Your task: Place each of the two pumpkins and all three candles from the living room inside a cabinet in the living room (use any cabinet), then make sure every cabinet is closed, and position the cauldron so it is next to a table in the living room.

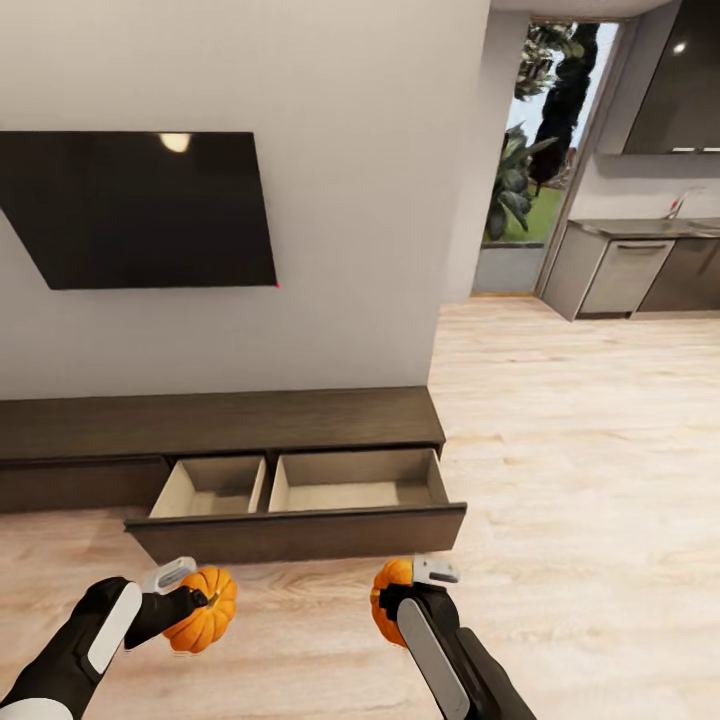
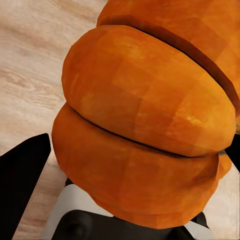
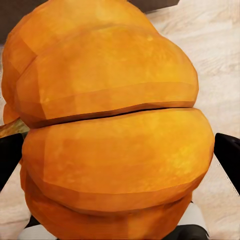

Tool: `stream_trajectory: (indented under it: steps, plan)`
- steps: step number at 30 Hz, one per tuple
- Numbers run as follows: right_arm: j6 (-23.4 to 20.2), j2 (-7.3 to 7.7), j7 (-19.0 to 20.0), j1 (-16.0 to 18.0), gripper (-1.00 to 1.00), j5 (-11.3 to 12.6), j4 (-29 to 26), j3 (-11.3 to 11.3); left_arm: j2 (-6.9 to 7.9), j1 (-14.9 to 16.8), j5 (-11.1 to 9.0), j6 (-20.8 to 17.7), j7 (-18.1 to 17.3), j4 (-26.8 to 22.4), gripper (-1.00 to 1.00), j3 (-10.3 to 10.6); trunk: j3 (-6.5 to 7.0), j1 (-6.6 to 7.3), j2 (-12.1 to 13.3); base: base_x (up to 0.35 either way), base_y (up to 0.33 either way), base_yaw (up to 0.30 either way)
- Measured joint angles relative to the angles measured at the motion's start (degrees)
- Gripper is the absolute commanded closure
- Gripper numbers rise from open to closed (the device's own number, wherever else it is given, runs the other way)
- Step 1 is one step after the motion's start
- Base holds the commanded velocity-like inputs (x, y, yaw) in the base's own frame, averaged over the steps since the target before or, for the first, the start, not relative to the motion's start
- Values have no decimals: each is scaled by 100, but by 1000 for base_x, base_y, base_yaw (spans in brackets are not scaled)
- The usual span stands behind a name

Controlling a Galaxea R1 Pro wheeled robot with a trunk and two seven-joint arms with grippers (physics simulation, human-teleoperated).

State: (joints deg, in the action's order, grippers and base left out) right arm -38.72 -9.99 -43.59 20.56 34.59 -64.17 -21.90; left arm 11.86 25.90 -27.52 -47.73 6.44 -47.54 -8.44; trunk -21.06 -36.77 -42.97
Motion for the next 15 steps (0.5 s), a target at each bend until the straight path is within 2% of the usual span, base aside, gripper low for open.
stream_trajectory:
  steps: [8, 15]
  plan:
    - [4, 0, 17, 0, 100, 5, -6, -3, 0, -5, 1, 0, 1, 0, 100, 0, 0, 0, 0, 285, 3, 2]
    - [3, 0, 24, 1, 100, 7, -15, 4, 0, -3, -17, -21, -14, -48, 100, 0, 18, 22, 38, 53, 0, 0]
